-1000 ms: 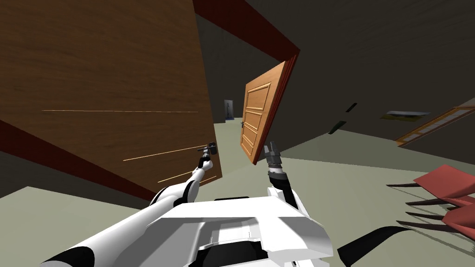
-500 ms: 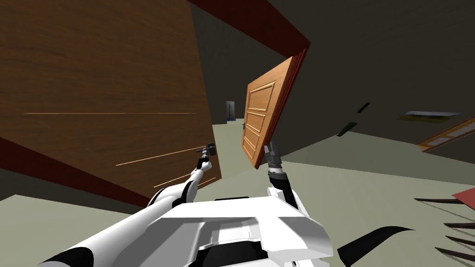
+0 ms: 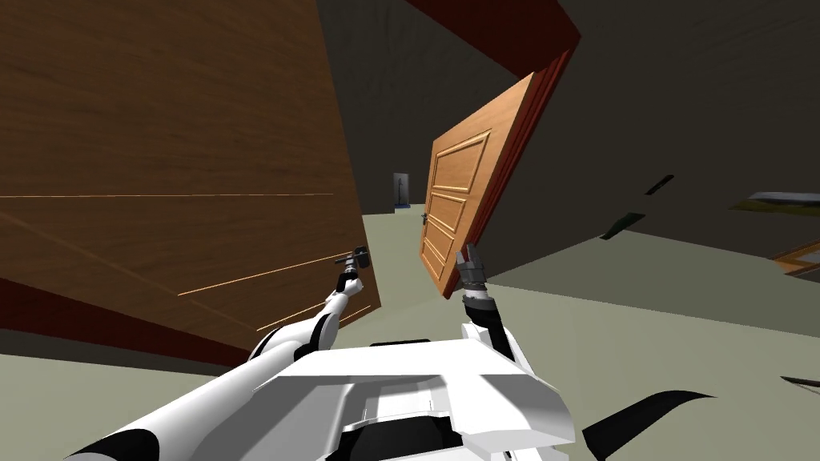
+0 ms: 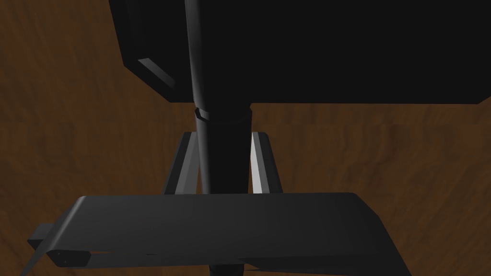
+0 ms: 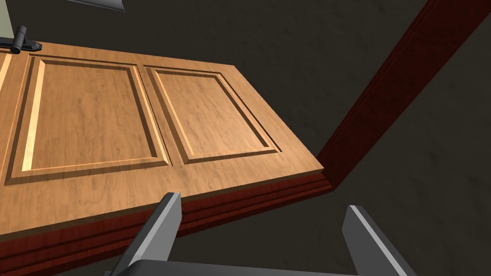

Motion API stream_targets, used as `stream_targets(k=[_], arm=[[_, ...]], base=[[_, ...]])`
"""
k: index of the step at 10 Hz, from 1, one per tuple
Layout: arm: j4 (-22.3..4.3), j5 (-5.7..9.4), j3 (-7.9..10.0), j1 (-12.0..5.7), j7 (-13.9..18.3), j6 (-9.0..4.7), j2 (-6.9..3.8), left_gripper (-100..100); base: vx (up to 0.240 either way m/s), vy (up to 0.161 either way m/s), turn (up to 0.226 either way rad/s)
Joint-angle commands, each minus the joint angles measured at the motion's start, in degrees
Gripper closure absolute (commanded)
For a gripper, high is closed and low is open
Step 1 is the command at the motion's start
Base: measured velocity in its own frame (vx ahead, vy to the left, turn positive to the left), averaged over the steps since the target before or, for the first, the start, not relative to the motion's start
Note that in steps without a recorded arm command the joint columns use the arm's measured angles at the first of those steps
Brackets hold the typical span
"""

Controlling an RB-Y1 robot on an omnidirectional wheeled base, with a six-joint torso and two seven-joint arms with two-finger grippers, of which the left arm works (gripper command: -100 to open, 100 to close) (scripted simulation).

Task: Push the door open

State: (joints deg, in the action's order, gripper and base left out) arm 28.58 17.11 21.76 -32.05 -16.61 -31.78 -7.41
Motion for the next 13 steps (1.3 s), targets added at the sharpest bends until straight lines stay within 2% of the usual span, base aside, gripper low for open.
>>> stream_targets(k=[1, 3, 4, 5, 9, 10, 13], arm=[[-0.27, -0.03, 0.46, 0.23, 0.43, 0.02, -0.95, 100], [-0.07, -0.07, 0.93, 0.72, 0.96, 0.24, -1.74, 100], [-0.07, -0.07, 0.93, 0.72, 0.96, 0.24, -1.74, 100], [0.08, -0.1, 1.3, 1.11, 1.36, 0.41, -2.36, 100], [0.08, -0.1, 1.3, 1.11, 1.36, 0.41, -2.36, 100], [0.29, -0.15, 1.81, 1.63, 1.92, 0.64, -3.21, 100], [0.56, -0.2, 2.45, 2.29, 2.61, 0.92, -4.26, 100]], base=[[0.133, -0.038, 0.093], [0.201, -0.082, 0.132], [0.139, -0.065, 0.065], [0.157, -0.028, 0.096], [0.048, -0.01, 0.012], [0.084, -0.044, 0.13], [0.188, -0.098, 0.139]])
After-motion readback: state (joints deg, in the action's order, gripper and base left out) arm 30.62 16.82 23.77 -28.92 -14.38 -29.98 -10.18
